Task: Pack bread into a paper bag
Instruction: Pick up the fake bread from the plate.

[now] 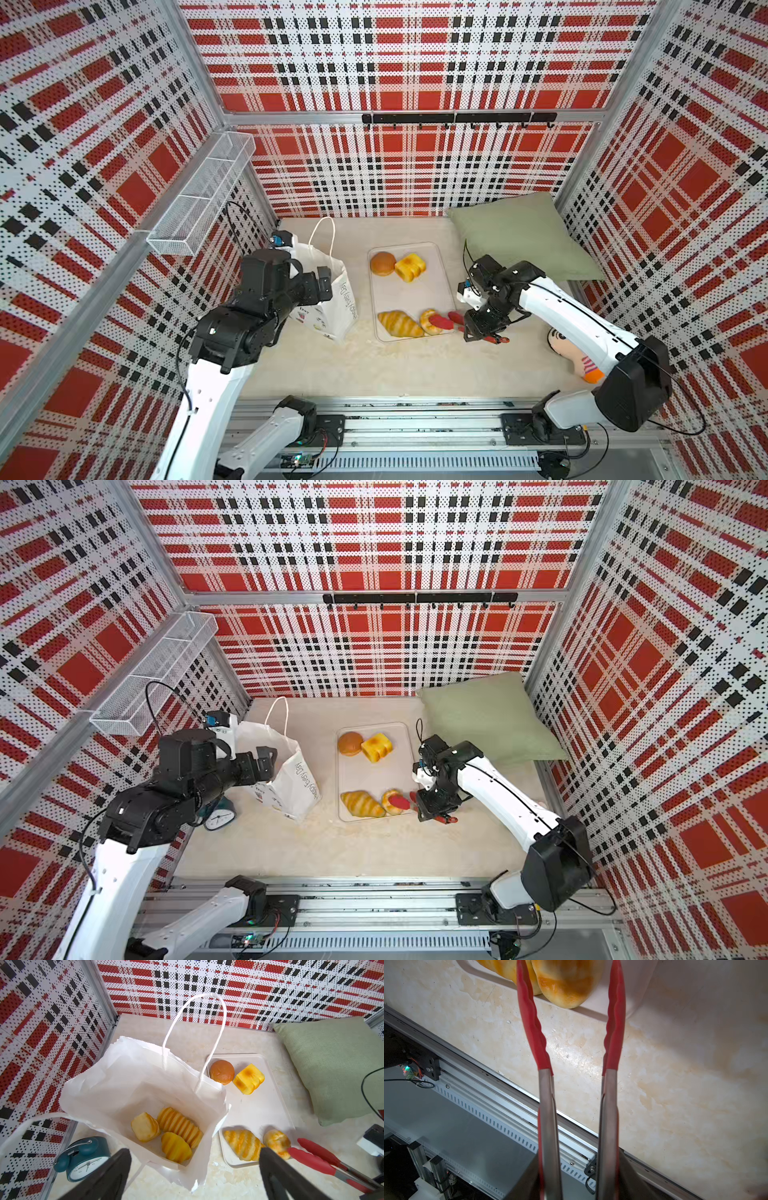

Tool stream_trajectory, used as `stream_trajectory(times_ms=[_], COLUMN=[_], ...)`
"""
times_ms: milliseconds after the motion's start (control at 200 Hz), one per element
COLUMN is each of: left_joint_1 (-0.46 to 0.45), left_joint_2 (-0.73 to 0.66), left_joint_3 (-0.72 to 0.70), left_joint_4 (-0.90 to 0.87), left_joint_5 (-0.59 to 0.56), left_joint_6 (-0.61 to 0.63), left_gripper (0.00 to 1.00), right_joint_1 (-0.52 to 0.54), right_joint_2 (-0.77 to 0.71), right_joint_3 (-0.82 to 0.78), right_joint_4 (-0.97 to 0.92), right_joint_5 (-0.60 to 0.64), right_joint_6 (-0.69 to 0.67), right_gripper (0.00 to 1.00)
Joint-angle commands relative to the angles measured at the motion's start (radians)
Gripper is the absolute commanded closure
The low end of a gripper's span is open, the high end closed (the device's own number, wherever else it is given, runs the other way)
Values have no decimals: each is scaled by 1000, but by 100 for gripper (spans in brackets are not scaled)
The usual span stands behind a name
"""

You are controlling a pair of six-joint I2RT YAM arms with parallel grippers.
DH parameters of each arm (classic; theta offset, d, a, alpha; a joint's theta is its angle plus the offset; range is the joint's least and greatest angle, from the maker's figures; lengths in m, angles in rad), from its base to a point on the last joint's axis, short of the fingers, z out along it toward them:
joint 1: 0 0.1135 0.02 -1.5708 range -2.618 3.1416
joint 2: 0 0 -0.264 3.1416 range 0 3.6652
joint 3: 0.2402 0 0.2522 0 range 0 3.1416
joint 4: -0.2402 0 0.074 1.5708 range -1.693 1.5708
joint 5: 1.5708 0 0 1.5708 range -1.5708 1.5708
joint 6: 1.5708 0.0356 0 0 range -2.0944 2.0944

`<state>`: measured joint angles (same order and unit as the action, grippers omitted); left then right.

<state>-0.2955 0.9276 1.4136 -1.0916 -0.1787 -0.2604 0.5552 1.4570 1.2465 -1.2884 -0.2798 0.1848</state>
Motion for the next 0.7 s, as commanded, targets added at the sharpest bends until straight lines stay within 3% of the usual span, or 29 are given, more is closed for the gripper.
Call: stream_trajectory(times_ms=[0, 441, 541, 621, 696], left_joint_1=[-5, -5, -5, -5, -4], left_joint_2=[-18, -50, -58, -63, -62], left_joint_3=[-14, -49, -54, -59, -61], left_joint_4=[28, 27, 23, 21, 23], left_joint_5=[11, -3, -14, -24, -27], left_joint_6=[12, 16, 17, 18, 18], left_gripper=[1, 1, 1, 1, 1], right_joint_1=[19, 65, 68, 68, 68], right_joint_2=[33, 221, 237, 227, 208], right_joint_3=[19, 104, 124, 142, 164], right_joint_4=[17, 37, 47, 44, 37], right_joint_5=[-14, 22, 24, 37, 47], right_joint_6=[13, 5, 12, 15, 22], right_gripper=[52, 51, 62, 80, 84])
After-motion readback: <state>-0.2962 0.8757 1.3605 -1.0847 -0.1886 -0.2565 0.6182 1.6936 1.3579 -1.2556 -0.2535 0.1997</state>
